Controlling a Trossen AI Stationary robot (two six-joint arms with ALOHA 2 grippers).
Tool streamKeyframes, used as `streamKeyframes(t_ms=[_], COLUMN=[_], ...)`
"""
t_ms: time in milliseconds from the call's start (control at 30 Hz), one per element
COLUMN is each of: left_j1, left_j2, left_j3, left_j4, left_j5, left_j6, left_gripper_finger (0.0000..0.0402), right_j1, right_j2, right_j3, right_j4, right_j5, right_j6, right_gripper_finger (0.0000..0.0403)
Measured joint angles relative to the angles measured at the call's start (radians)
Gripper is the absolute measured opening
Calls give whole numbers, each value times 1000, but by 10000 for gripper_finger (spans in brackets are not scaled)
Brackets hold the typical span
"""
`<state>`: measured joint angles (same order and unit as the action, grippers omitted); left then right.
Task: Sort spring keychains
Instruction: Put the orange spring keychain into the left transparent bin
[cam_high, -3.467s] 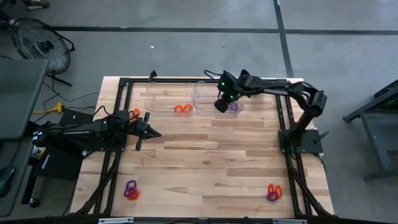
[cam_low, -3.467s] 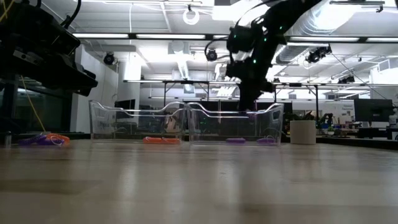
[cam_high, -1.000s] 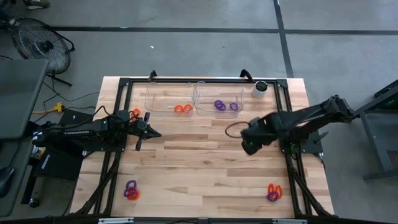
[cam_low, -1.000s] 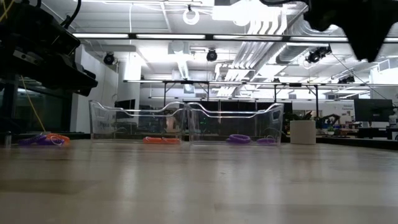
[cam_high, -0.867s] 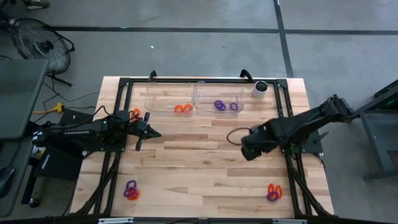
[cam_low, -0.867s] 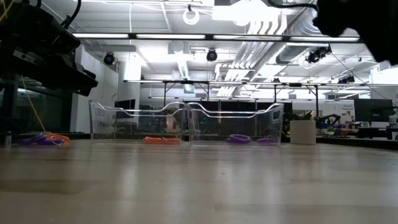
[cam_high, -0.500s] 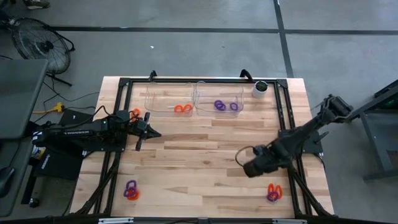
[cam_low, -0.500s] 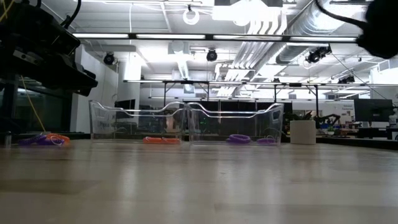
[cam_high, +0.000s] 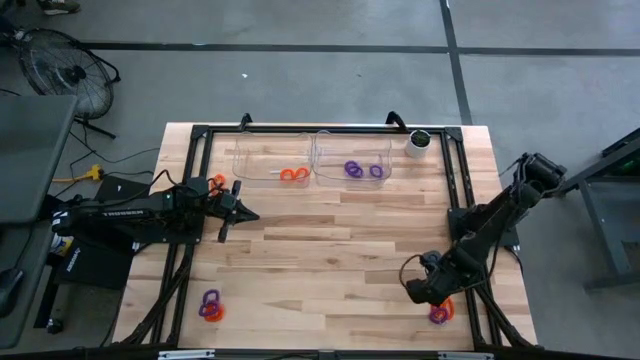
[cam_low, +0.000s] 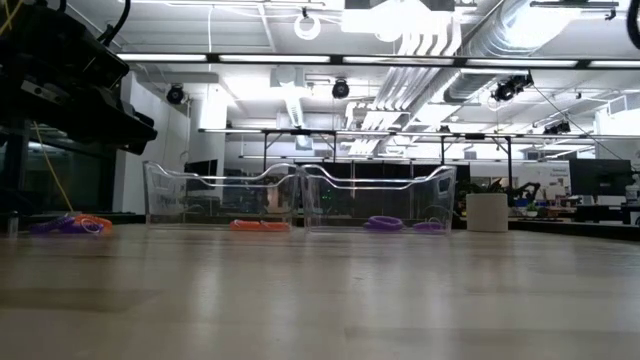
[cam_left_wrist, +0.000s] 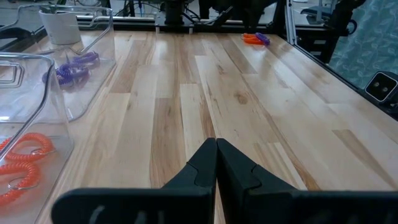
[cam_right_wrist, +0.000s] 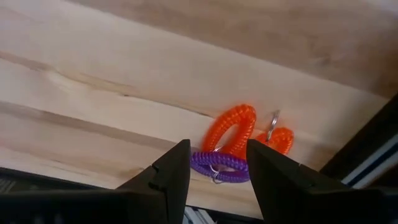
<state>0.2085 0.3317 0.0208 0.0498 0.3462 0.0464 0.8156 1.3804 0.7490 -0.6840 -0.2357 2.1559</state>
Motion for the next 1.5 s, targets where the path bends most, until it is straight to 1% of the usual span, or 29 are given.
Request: streamKeyframes(t_ms=[333,700,1233,1400,1500], left_j1=[0,0,0,0,0], left_j2=[0,0,0,0,0], left_j3=[0,0,0,0,0], left_j4=[0,0,0,0,0], left_j5=[0,0,0,0,0], left_j6=[0,0,0,0,0], left_gripper_finger=[1,1,1,1,1], right_j1=[41,45,45,41,34], right_j2=[94,173,192,242,252], right_j3=[11,11,7,9,11], right_j4=[59,134,110,146,152], right_j5=[-2,-14,-2,-9,-13], right_j6=[28,36,38,36,35], right_gripper_finger=[151,151,151,151,143])
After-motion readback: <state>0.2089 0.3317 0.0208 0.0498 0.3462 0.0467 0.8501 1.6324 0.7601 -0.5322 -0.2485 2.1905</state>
